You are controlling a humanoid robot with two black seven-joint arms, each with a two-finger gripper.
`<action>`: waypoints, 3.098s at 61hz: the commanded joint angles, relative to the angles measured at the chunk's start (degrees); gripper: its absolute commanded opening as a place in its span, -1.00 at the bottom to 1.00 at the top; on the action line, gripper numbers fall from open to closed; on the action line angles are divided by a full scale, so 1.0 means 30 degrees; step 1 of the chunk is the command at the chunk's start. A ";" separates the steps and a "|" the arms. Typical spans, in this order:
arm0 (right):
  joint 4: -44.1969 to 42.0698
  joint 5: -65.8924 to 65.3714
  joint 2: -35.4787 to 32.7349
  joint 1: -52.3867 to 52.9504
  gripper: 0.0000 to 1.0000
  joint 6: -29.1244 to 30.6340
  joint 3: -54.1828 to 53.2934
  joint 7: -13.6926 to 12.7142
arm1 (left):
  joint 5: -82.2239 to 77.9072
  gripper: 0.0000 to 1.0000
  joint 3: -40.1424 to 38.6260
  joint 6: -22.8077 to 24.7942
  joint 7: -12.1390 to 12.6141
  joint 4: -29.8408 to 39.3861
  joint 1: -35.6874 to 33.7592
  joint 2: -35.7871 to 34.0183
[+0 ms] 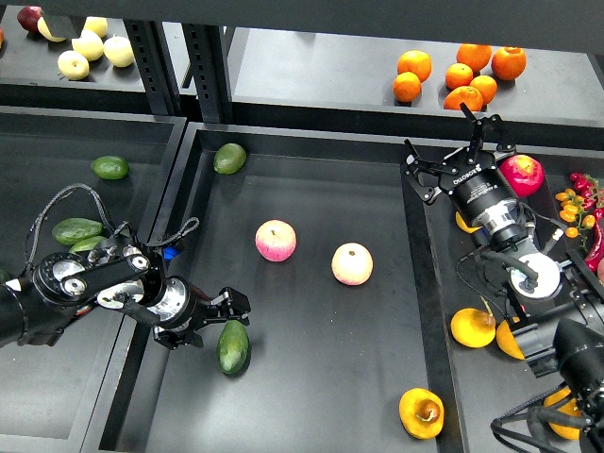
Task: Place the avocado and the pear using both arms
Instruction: 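Lower the left gripper onto the avocado and close it, then lift the avocado and carry it toward the avocado pile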
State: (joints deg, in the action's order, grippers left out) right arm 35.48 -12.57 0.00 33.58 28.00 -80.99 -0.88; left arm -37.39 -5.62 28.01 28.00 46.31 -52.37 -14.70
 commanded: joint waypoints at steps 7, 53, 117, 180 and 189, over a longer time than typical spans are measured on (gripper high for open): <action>0.0038 0.0000 0.0000 -0.0002 1.00 0.0000 -0.0016 0.0000 | -0.0016 0.97 -0.0001 -0.0003 0.0000 -0.0467 0.0260 0.0563; 0.0067 0.0000 0.0000 -0.0032 1.00 0.0000 -0.0016 0.0000 | -0.0367 0.97 -0.0001 -0.0003 0.0000 -0.1316 0.0875 0.1589; 0.0096 0.0000 0.0000 -0.0032 1.00 0.0000 -0.0045 0.0029 | -0.0426 0.28 -0.0294 -0.0003 0.0000 -0.1697 0.1432 0.2175; 0.0155 0.0000 0.0000 -0.0149 1.00 0.0000 -0.0045 0.0030 | 0.0833 -0.61 -0.2872 -0.0003 0.0000 0.0118 0.0437 -0.1894; 0.0155 0.0000 0.0000 -0.0149 1.00 0.0000 -0.0045 0.0030 | 0.1478 -0.61 -0.2872 -0.0003 0.0000 0.0646 0.0055 -0.3625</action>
State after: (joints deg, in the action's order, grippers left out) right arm 35.96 -12.57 0.00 33.13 28.00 -81.12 -0.78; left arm -34.44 -14.27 28.00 28.01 46.91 -51.33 -21.32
